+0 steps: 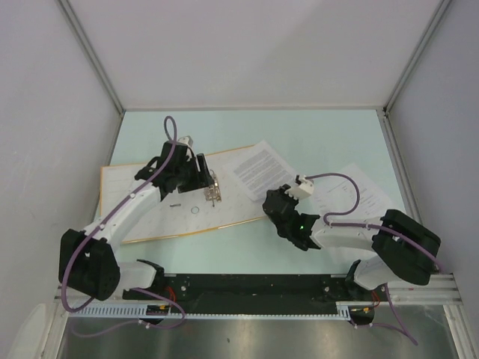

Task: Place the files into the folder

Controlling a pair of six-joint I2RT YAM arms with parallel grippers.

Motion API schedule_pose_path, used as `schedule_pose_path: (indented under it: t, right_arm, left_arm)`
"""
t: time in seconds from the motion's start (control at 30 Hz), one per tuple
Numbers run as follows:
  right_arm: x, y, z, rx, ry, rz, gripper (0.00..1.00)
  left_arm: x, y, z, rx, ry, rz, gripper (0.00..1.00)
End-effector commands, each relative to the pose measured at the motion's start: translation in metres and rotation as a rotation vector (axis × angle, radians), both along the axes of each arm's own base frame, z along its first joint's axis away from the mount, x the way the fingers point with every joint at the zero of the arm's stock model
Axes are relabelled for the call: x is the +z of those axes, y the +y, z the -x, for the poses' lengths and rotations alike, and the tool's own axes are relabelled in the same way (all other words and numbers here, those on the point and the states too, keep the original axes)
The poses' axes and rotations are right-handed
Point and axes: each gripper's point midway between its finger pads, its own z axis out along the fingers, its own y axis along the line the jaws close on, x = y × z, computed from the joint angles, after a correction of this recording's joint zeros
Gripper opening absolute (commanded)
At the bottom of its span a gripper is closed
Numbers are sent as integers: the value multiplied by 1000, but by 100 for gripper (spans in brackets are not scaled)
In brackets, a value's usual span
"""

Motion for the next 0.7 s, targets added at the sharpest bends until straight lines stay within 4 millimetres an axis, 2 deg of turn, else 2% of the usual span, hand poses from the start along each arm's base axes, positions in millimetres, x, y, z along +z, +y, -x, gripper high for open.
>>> schedule_pose_path:
  t: [0.0,0.1,0.13,0.2,0.23,0.27,0.3,0.33,0.37,0.4,0.43,0.5,0.53,0.57,0.6,0.67]
  right_arm:
    - [-17,-4,2,-112,11,-89,0]
    - [-16,3,-2,-105,-8,-110,0]
    - [-18,7,-4,-97,-13,-121,3]
    - [-17,15,-4,-78,-13,-149,8]
    - [-25,27,1,-25,11,-150,12]
    - [-26,35,4,12,21,-158,16]
    - [-26,44,9,54,33,-175,21]
    - [-28,62,23,144,64,-187,32]
    - [-25,71,30,204,67,-185,37]
    - [-23,80,40,277,68,-161,41]
    - [-20,97,55,433,62,-111,47]
    - [-10,106,71,582,44,-60,53]
    - [-25,97,82,625,108,15,68]
    - [-31,82,78,620,140,67,75]
    - [-38,60,84,618,205,133,80]
    - [-41,30,83,614,223,222,91]
  left_arm:
    - [10,1,-27,34,-45,-21,69]
    - [7,-1,-38,39,-30,-38,69]
    - [9,1,-43,51,-38,-55,69]
    - [-3,-2,-45,25,-4,-100,68]
    - [2,-2,-53,31,-17,-134,67]
    - [-8,-3,-56,35,-1,-201,67]
    - [-13,-1,-54,23,18,-251,66]
    - [-8,-4,-60,24,5,-267,66]
    - [-17,-3,-59,23,29,-318,65]
    - [-17,-4,-60,20,25,-332,64]
    - [-15,-5,-62,23,14,-341,64]
    - [-13,-7,-63,23,-3,-343,63]
    - [-15,-9,-62,17,1,-337,64]
    - [-14,-10,-61,15,-1,-332,63]
    - [-13,-10,-61,14,-2,-330,63]
    - [-13,-13,-62,2,-10,-321,63]
